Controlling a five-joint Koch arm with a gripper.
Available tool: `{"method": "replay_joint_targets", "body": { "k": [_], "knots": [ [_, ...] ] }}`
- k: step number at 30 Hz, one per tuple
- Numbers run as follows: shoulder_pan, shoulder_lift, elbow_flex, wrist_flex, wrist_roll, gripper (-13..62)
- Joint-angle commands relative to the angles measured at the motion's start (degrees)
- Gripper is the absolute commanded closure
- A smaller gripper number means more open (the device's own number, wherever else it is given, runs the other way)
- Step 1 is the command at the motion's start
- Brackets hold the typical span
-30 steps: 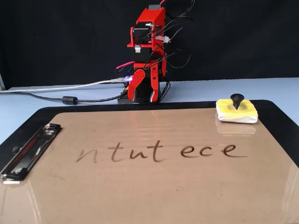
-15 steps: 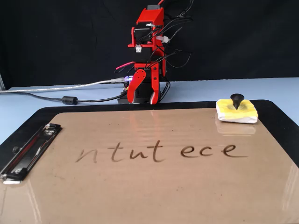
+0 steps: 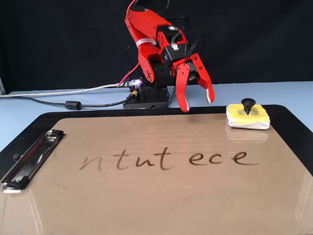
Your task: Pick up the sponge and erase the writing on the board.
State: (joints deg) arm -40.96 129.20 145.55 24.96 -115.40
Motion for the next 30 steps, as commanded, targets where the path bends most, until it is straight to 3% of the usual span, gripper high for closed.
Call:
{"method": "replay_joint_targets", "body": {
  "k": [1, 8, 18, 30],
  "knots": [
    [-1.9, -1.9, -0.3, -15.3, -1.8, 15.7],
    [-5.6, -11.3, -1.5, -34.6, -1.5, 15.5],
    [-15.0, -12.7, -6.2, -35.0, -1.4, 15.4],
    [-20.0, -27.5, -16.2, -36.0, -0.9, 15.7]
  ]
}}
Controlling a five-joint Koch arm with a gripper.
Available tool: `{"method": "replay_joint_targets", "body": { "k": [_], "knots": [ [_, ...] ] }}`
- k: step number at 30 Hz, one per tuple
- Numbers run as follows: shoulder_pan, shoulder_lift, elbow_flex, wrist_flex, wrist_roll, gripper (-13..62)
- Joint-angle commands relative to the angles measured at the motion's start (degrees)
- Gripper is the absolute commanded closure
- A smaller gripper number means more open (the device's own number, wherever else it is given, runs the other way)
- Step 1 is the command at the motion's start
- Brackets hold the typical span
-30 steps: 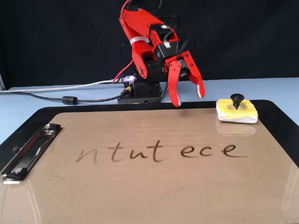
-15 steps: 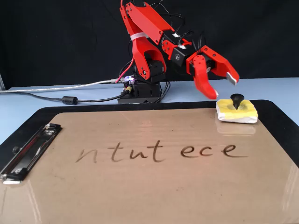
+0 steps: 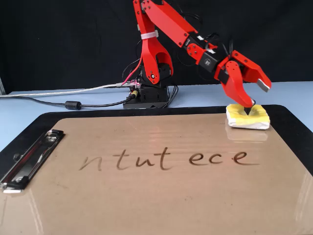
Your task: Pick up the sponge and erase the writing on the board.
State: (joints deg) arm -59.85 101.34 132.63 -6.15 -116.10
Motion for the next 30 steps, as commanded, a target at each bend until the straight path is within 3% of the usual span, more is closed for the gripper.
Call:
{"method": "replay_joint_targets", "body": {
  "k": [1, 7, 17, 30],
  "knots": [
    [-1.1, -0.4, -3.7, -5.7, -0.2, 15.7],
    [-1.0, -5.8, -3.4, -16.9, 1.1, 15.8],
    [-1.0, -6.9, 3.9, -17.9, 18.7, 15.9],
    [-0.8, -7.6, 5.8, -22.9, 20.3, 16.2]
  ]
}}
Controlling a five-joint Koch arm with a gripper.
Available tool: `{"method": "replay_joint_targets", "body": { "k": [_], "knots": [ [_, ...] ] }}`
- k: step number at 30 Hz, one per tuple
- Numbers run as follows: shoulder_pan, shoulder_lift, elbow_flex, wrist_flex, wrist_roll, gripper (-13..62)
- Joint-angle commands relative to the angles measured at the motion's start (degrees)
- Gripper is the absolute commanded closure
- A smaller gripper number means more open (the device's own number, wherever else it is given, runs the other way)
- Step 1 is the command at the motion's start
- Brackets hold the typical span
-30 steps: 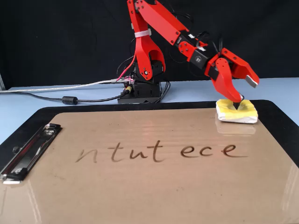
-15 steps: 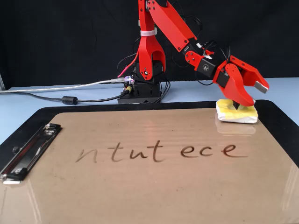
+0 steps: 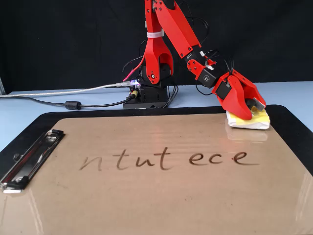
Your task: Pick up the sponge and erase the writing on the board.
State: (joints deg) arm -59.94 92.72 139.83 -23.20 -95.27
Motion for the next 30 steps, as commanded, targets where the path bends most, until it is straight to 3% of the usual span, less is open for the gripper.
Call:
{"method": "replay_joint_targets", "body": {
  "k": [1, 8, 22, 30],
  "knots": [
    [-0.8, 0.6, -1.4, -7.0, -0.4, 16.2],
    [-0.5, -10.0, -1.5, -19.2, -0.3, 16.2],
    [0.5, -18.7, -4.9, -22.4, 4.9, 20.9],
    [2.4, -17.9, -3.3, -22.9, 5.4, 30.6]
  ]
}}
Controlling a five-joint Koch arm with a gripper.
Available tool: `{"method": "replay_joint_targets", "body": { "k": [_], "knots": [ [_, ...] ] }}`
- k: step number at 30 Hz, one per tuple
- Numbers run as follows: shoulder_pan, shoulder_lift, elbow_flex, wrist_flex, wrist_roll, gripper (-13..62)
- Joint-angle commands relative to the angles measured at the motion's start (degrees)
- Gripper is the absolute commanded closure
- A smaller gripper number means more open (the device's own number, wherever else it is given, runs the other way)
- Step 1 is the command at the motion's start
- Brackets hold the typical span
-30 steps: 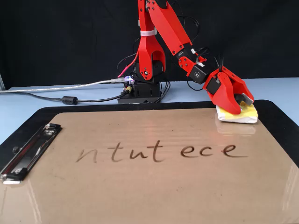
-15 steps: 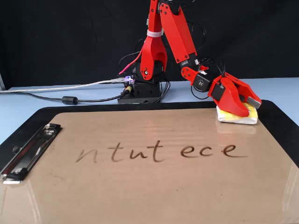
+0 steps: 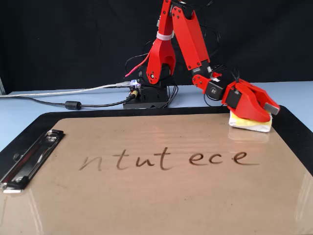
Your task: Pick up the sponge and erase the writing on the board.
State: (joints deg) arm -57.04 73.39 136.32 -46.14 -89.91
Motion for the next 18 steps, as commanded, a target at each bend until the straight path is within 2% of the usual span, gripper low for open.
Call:
{"method": "replay_joint_targets", "body": {
  "k": [1, 4, 7, 11, 14, 18],
  "knots": [
    [-0.4, 1.9, 0.5, 0.2, 0.3, 32.4],
    [1.2, 5.9, 4.0, 0.5, 2.2, 42.5],
    [4.7, 11.1, 9.1, 1.0, 4.7, 48.9],
    [6.3, 15.6, 13.6, 1.6, 6.3, 50.6],
    [7.8, 19.2, 15.9, 3.1, 6.4, 57.6],
    [9.8, 20.1, 16.6, 3.8, 6.3, 57.6]
  ]
}}
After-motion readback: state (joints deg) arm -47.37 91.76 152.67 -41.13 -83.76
